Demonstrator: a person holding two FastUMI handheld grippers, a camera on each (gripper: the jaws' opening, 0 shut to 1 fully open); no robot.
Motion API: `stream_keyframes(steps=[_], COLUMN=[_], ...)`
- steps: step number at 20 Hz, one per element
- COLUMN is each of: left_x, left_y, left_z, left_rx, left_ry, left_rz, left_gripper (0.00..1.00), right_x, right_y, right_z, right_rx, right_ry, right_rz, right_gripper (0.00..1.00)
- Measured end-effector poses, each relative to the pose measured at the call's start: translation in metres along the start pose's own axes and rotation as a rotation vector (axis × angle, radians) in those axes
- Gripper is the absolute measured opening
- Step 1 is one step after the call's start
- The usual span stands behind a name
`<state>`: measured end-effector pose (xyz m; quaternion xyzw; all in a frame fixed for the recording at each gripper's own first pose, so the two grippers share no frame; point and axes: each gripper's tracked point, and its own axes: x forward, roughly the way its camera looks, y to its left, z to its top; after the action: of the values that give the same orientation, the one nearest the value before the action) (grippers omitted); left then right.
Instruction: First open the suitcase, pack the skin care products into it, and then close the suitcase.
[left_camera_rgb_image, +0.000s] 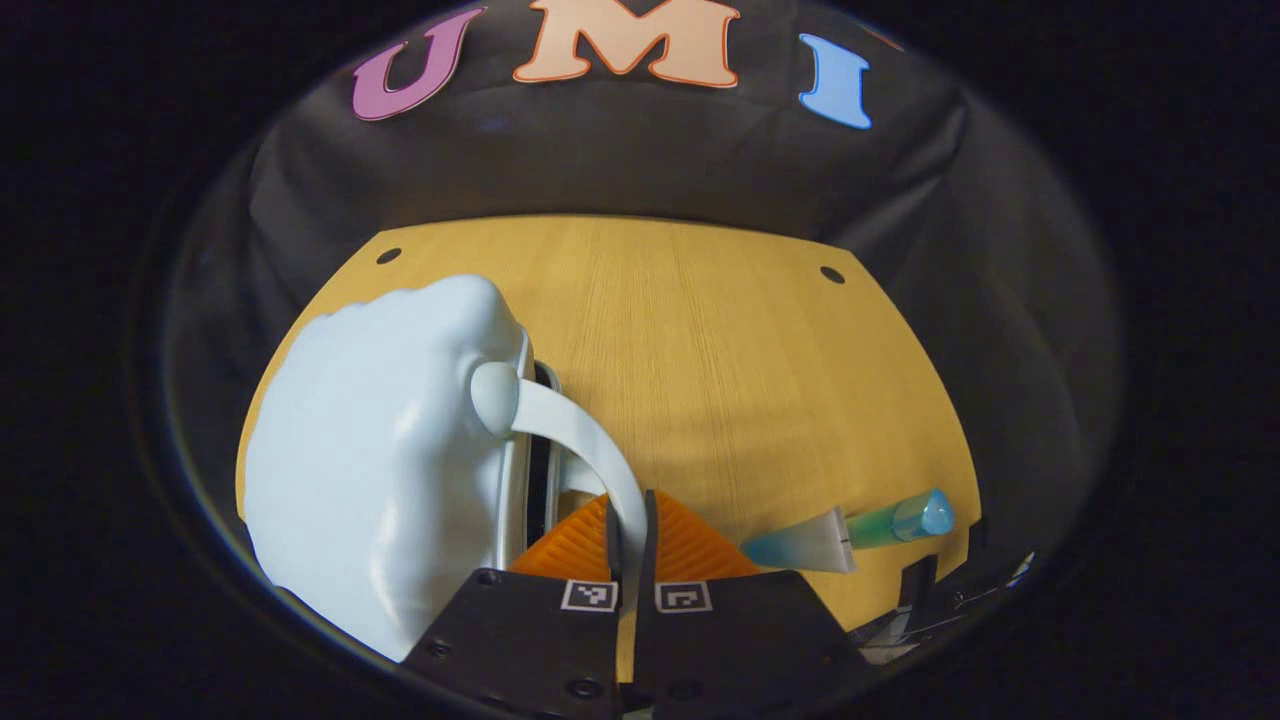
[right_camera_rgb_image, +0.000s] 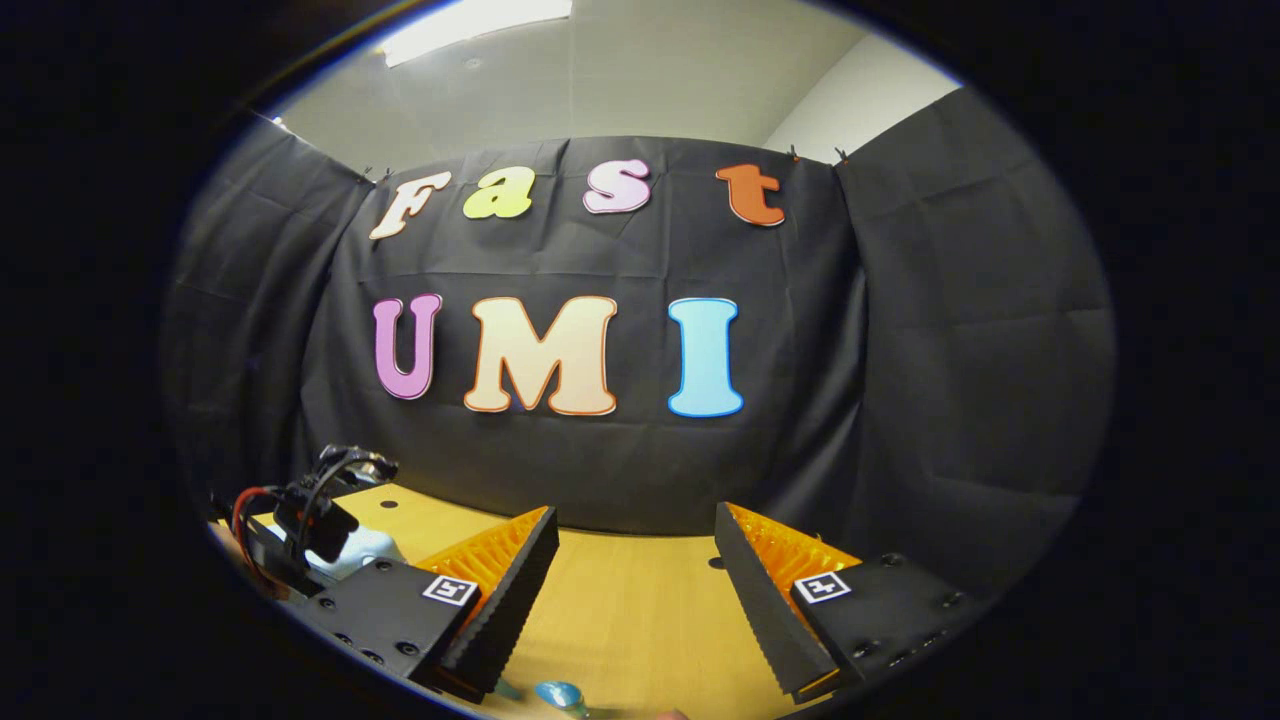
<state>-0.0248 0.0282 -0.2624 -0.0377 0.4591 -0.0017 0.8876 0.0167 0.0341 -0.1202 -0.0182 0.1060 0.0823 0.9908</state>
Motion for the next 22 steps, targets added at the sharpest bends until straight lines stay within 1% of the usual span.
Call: stream_keyframes(steps=[2, 6, 9, 12, 15, 16, 18, 19, 20, 22], left_x=[-0.019, -0.057, -0.085, -0.105, -0.123, -0.128, -0.14, -0.144, -0.148, -0.157], left_y=[0.006, 0.027, 0.054, 0.083, 0.108, 0.118, 0.14, 0.153, 0.166, 0.195], left_z=[0.016, 0.054, 0.079, 0.094, 0.102, 0.105, 0.113, 0.117, 0.121, 0.125], left_rx=[-0.01, -0.093, -0.108, -0.104, -0.119, -0.127, -0.145, -0.15, -0.154, -0.162], left_ry=[-0.031, -0.114, -0.179, -0.224, -0.241, -0.245, -0.265, -0.28, -0.294, -0.309], left_rz=[-0.019, -0.07, -0.064, -0.042, -0.066, -0.078, -0.087, -0.083, -0.071, -0.041], left_gripper=[0.0, 0.0, 0.0, 0.0, 0.0, 0.0, 0.0, 0.0, 0.0, 0.0], right_x=[0.005, 0.008, 0.009, 0.012, 0.014, 0.014, 0.015, 0.015, 0.015, 0.016], right_y=[0.01, 0.037, 0.059, 0.078, 0.105, 0.114, 0.131, 0.14, 0.149, 0.168], right_z=[0.001, 0.003, 0.001, 0.002, 0.003, 0.005, 0.005, 0.004, 0.004, 0.003], right_rx=[0.005, 0.022, 0.022, 0.012, 0.02, 0.017, 0.008, 0.006, 0.006, 0.015], right_ry=[-0.002, -0.007, -0.004, -0.004, -0.009, -0.014, -0.02, -0.021, -0.02, -0.023], right_rz=[0.023, 0.077, 0.112, 0.127, 0.152, 0.159, 0.167, 0.169, 0.174, 0.184], right_gripper=[0.99, 0.98, 0.99, 0.98, 0.98, 1.0, 0.98, 0.96, 0.98, 0.99])
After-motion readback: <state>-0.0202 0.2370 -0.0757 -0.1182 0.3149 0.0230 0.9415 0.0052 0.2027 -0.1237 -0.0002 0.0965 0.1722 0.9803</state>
